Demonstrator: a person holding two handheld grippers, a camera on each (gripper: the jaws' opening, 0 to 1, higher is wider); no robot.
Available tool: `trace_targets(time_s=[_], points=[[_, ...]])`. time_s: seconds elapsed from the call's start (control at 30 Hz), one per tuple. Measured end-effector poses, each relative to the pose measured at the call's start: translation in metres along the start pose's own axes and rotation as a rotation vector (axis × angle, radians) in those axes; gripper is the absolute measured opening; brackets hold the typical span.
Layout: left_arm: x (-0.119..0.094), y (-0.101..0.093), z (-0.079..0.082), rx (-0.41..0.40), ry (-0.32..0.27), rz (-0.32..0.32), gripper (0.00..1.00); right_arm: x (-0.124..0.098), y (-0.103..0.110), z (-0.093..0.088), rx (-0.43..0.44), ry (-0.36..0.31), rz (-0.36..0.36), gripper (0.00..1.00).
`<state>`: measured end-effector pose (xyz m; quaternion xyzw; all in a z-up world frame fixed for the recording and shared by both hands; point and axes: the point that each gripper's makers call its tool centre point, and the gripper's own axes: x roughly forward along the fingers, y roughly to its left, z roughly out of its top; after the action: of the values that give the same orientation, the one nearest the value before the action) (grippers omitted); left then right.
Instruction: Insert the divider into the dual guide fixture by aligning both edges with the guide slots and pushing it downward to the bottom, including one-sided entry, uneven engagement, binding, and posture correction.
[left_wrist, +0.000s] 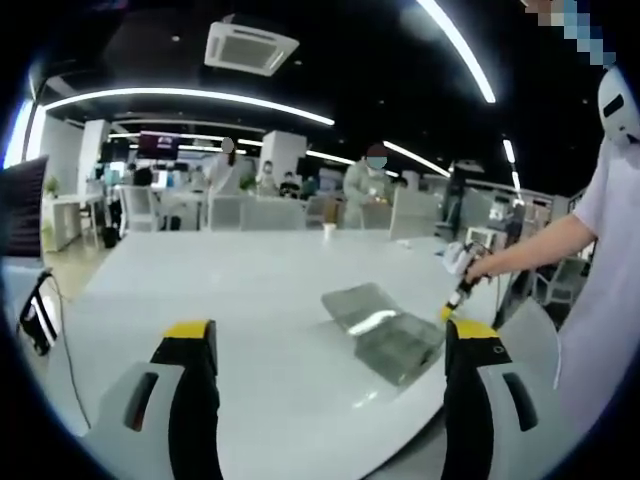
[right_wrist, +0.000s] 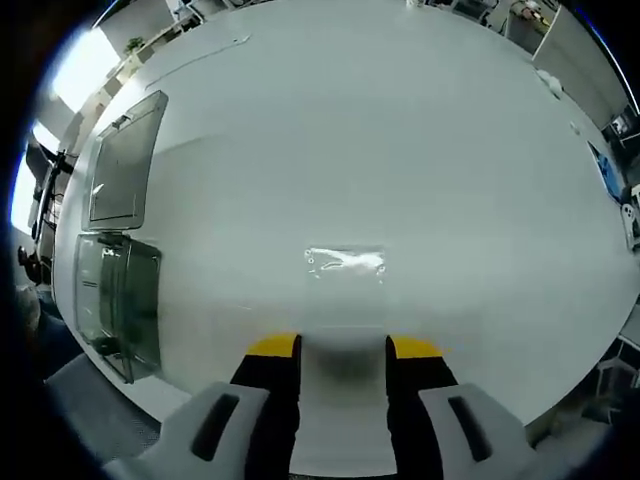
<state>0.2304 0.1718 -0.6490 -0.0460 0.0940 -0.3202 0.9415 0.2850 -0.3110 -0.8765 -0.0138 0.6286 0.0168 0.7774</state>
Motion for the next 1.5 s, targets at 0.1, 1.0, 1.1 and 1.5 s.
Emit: trace_targets(time_s=[0.1, 1.0, 1.1, 1.5], points=[[0.000, -0.001, 0.001, 0.000, -0.001, 0.000, 0.92, 0.000, 0.000, 0.000, -0.002, -0.001, 0.001, 0.29], [0.002, -0.004, 0.001, 0.005, 0.003, -0.009, 0.92, -0.004, 0.000, -0.002, -0.005, -0.046, 0.029, 0.27], [0.002, -0.005, 0.000, 0.007, 0.006, -0.011, 0.92, -0.005, 0.000, -0.003, -0.008, -0.045, 0.032, 0.27], [0.005, -0.007, -0.002, 0.008, 0.017, -0.019, 0.92, -0.014, 0.002, 0.003, -0.041, -0.082, 0.044, 0.27]])
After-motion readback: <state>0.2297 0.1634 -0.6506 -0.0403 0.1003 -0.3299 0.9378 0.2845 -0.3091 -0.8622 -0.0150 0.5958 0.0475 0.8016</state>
